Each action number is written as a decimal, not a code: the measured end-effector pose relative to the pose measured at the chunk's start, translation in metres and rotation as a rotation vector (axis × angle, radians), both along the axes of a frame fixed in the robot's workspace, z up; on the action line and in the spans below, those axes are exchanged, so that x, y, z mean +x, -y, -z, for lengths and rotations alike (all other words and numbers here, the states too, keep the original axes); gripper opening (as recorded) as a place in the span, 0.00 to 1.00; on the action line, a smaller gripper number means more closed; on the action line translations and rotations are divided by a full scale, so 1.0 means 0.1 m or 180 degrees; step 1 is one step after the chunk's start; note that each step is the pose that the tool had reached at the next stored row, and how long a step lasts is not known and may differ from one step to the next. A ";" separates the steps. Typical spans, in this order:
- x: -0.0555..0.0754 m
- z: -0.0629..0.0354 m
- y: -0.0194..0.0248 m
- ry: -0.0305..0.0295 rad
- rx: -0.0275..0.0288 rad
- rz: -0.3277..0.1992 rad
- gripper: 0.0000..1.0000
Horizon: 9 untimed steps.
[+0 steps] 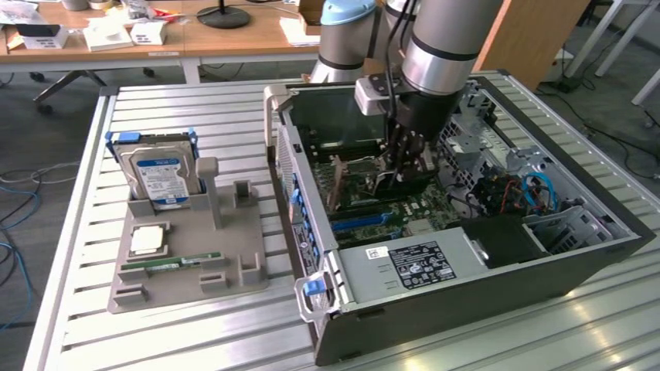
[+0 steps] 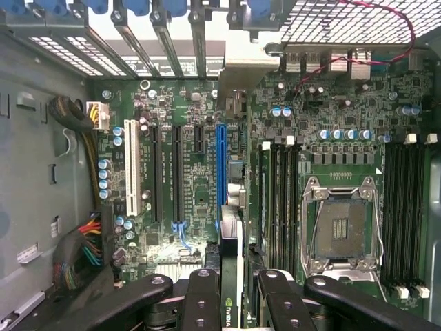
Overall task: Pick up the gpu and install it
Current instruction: 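Insert the gpu into the slot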
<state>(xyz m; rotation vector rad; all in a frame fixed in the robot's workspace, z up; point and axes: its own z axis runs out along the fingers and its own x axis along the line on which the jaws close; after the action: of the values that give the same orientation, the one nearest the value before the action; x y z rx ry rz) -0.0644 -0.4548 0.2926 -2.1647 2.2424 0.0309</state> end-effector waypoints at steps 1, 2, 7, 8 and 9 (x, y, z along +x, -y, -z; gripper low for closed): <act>-0.01 0.000 0.000 0.0000 0.0000 0.0000 0.26; -0.01 0.000 0.000 0.0000 0.0000 0.0000 0.26; -0.01 0.000 0.000 0.0000 0.0000 0.0000 0.26; -0.02 0.000 0.000 0.0000 0.0000 0.0000 0.26; -0.03 0.000 0.000 0.0000 0.0000 0.0000 0.26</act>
<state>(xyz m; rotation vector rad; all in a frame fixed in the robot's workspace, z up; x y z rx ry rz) -0.0672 -0.4548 0.2926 -2.1646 2.2426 0.0308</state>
